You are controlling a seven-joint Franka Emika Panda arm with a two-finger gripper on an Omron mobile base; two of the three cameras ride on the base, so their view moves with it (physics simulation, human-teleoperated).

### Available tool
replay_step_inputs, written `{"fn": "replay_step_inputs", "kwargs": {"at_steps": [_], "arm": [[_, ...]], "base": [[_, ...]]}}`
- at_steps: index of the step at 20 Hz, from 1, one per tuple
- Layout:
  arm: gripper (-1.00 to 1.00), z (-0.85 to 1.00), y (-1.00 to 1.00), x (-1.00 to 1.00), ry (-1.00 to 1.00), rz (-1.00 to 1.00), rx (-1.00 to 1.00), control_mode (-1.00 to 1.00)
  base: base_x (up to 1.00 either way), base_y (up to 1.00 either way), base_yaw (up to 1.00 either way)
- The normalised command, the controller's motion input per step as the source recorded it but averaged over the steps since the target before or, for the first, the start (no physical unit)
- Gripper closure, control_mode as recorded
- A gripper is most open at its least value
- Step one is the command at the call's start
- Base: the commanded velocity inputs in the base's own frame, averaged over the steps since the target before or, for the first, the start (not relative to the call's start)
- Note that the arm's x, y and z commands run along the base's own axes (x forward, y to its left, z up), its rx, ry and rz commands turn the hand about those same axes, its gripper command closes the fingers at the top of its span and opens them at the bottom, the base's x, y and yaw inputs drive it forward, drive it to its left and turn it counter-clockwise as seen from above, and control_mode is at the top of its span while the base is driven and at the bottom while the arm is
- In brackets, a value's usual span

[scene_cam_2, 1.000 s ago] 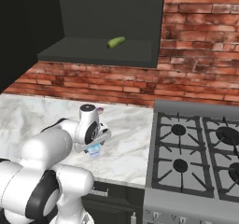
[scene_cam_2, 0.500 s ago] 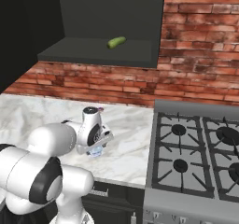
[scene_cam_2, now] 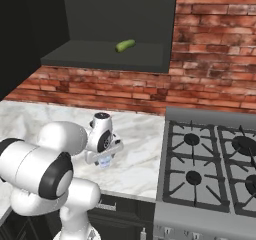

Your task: Pick the yogurt and jam from the counter and place them in the cabinets closest to them.

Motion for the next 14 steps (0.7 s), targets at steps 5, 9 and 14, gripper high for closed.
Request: {"fn": "replay_step_inputs", "kwargs": {"at_steps": [5, 9, 14], "arm": [[1.0, 0.08, 0.0, -0.01, 0.0, -0.03, 0.0, -1.0], [1.0, 0.47, 0.0, -0.03, 0.0, -0.09, 0.0, -1.0], [1.0, 0.66, 0.0, -0.07, 0.0, -0.09, 0.0, -1.0]], "base": [[0.0, 0.0, 0.0], [0.0, 0.0, 0.0], [0.0, 0.0, 0.0]]}}
